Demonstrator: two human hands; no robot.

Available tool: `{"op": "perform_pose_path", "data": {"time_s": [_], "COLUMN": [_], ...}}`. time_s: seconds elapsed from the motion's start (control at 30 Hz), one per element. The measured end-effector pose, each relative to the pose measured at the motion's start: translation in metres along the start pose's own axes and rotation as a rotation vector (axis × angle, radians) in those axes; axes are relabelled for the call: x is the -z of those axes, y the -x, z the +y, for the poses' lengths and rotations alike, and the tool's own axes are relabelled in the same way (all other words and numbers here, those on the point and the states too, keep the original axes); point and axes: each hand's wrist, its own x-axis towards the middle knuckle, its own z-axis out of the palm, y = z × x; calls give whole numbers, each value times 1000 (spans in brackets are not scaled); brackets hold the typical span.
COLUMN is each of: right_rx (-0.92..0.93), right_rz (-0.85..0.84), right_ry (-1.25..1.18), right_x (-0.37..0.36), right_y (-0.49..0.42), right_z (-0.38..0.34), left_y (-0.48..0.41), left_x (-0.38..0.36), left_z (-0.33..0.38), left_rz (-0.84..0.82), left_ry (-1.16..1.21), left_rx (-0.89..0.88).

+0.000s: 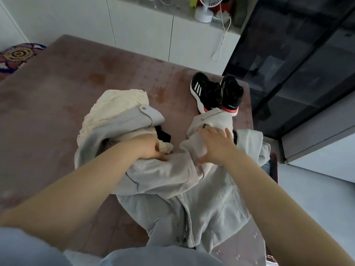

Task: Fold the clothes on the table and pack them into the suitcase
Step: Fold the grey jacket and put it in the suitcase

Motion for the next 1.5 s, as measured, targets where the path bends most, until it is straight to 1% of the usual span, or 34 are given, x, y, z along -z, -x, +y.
{"op": "perform_pose_path", "data": {"time_s": [0.07, 0.1, 0.13, 0.17, 0.2, 0.23, 0.27, 0.3, 0.33, 0.37, 0.4, 0.47, 0.53, 0.6, 0.63, 0.73, 0.77, 0.83, 0.9, 0.93, 0.97, 1.03, 1.1, 1.17, 1.23, 1.27, 1.37, 1.4, 1.47, 1.5], "right_rx": [5, -8, -27, -54, -90, -118, -137, -155, -186, -214, -234, -246, -205, -177, -177, -185, -187, -214, -262, -277, -282, -277, -314, -318, -304, -299, -203, -170, -121, -117], "right_rz": [-172, -232, -246, -198, -81, 81, 208, 252, 196, 103, 29, -47, -41, 39, 103, 290, 367, 542, 667, 690, 675, 574, 437, 364, 324, 276, 109, 67, 47, 94], "right_ry": [42, 31, 2, -30, -30, 23, 69, 49, -3, -36, -31, -9, -49, -153, -248, -613, -700, -806, -873, -911, -956, -949, -801, -674, -568, -473, -84, 0, 55, 21], "right_x": [7, 9, 11, 12, 12, 9, 4, -1, -6, -13, -20, -34, -36, -25, -15, 21, 31, 46, 51, 51, 48, 36, 15, -8, -29, -40, -66, -74, -84, -88], "right_y": [3, 4, 2, -2, -7, -14, -21, -27, -29, -33, -34, -35, -30, -19, -12, 8, 12, 14, 6, 0, -7, -19, -23, -19, -14, -12, -10, -8, -2, -1], "right_z": [14, 19, 23, 26, 28, 31, 34, 36, 37, 39, 40, 45, 55, 67, 73, 86, 88, 89, 90, 88, 87, 87, 85, 83, 81, 81, 81, 79, 77, 79], "left_y": [1, 0, -2, -5, -6, -10, -11, -11, -8, -6, -4, 3, 17, 34, 44, 60, 56, 36, 10, -4, -15, -36, -52, -60, -62, -61, -56, -53, -47, -43], "left_x": [-3, -6, -9, -11, -12, -15, -17, -20, -22, -25, -28, -28, -14, 11, 25, 68, 80, 100, 110, 111, 111, 104, 89, 73, 57, 50, 31, 27, 24, 25], "left_z": [0, -4, -10, -15, -17, -21, -21, -21, -19, -18, -18, -15, -1, 17, 26, 34, 30, 15, -1, -9, -14, -26, -37, -46, -52, -53, -53, -53, -53, -52], "left_rz": [-18, 5, 35, 50, 60, 50, 31, 26, 46, 83, 139, 276, 411, 545, 636, 986, 1076, 1166, 1194, 1200, 1201, 1144, 964, 756, 635, 598, 491, 464, 431, 421], "left_ry": [-98, -112, -100, -69, -50, -34, -15, 3, 13, 36, 75, 172, 264, 341, 380, 433, 438, 463, 431, 404, 382, 348, 328, 321, 332, 341, 275, 228, 126, 56], "left_rx": [63, 105, 153, 194, 213, 220, 224, 206, 172, 128, 81, -22, -143, -248, -302, -379, -384, -335, -249, -207, -164, -52, 94, 206, 248, 254, 285, 291, 301, 304]}}
